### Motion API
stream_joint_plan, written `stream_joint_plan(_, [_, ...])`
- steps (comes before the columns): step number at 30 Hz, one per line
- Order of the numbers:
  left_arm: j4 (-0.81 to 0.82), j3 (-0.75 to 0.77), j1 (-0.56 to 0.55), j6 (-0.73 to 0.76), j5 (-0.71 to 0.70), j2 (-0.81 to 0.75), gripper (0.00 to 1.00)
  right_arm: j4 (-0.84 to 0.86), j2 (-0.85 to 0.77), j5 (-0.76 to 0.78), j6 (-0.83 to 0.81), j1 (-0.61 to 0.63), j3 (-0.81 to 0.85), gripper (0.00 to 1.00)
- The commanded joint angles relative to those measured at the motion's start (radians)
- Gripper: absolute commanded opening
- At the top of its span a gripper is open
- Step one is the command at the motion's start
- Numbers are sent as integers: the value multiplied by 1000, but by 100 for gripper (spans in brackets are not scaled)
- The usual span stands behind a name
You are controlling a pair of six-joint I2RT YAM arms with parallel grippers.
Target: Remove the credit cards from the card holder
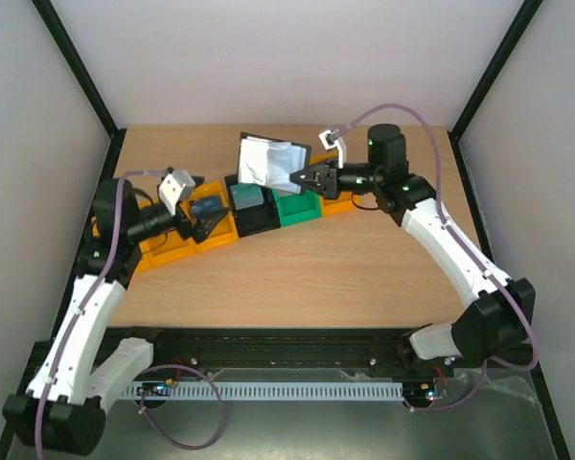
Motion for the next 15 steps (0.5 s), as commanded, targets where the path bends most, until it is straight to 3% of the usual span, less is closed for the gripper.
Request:
stream_joint_plan(1, [59, -126, 10, -320, 103, -107, 99, -42, 21, 38, -100, 75, 63, 2])
stream_joint_plan(9, [468, -341, 150, -752, 158, -274, 100, -17, 16, -10, -118, 233, 63, 2])
stream_joint_plan(15, [573, -364, 156, -838, 357, -300, 100, 25, -2, 6, -90, 302, 35, 2])
